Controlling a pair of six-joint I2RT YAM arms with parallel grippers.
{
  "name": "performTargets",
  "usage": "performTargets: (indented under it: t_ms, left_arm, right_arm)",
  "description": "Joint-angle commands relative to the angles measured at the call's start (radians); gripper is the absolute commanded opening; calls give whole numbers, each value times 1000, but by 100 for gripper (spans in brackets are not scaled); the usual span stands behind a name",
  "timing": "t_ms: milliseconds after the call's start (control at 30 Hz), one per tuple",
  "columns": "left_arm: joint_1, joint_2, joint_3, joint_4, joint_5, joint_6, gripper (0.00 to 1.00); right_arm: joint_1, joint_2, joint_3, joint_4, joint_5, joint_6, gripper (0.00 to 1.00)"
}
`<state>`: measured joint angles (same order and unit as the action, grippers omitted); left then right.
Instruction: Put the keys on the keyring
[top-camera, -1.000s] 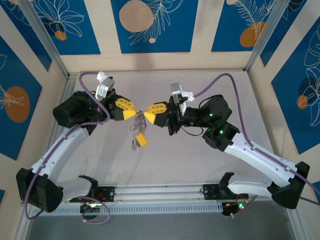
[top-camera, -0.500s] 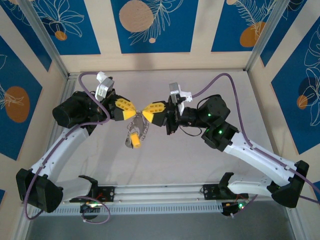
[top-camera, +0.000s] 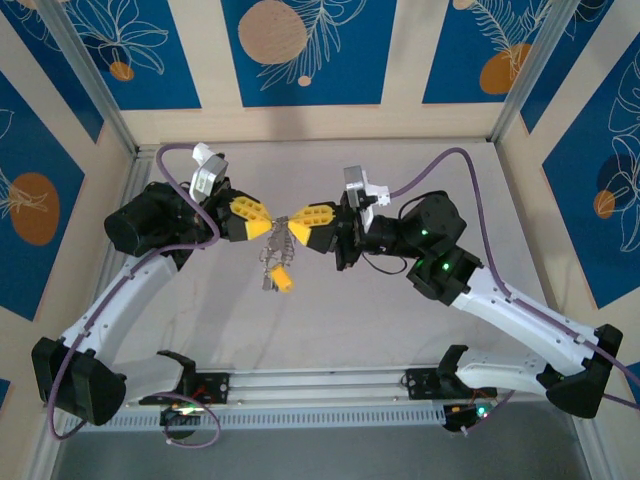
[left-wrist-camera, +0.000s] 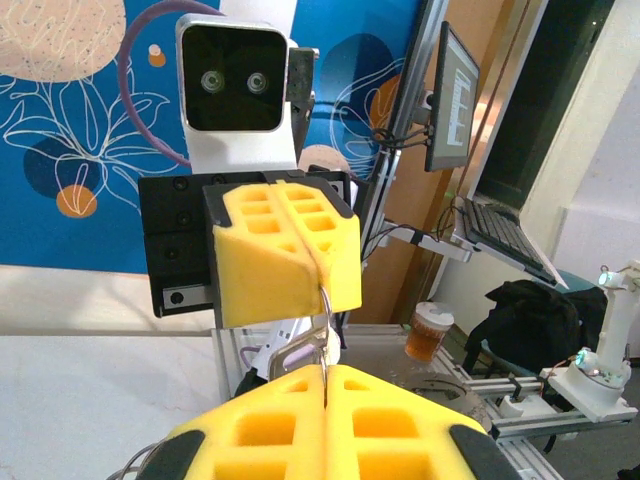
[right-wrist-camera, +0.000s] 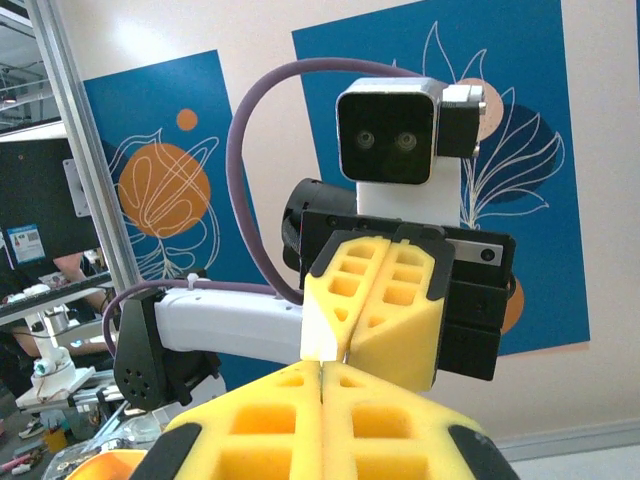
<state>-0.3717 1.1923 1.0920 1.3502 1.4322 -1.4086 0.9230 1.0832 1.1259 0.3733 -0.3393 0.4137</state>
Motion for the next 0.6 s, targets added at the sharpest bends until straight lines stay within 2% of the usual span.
performTargets:
  t_ms: [0,567]
  left_arm:
    - [-9,-20,37,39,-27,-4,0]
    - [-8,-25,36,35,-26,-3,0]
  right_arm:
    - [8,9,29,1,22,-21,0]
    - [9,-23,17,-9,53,-48,0]
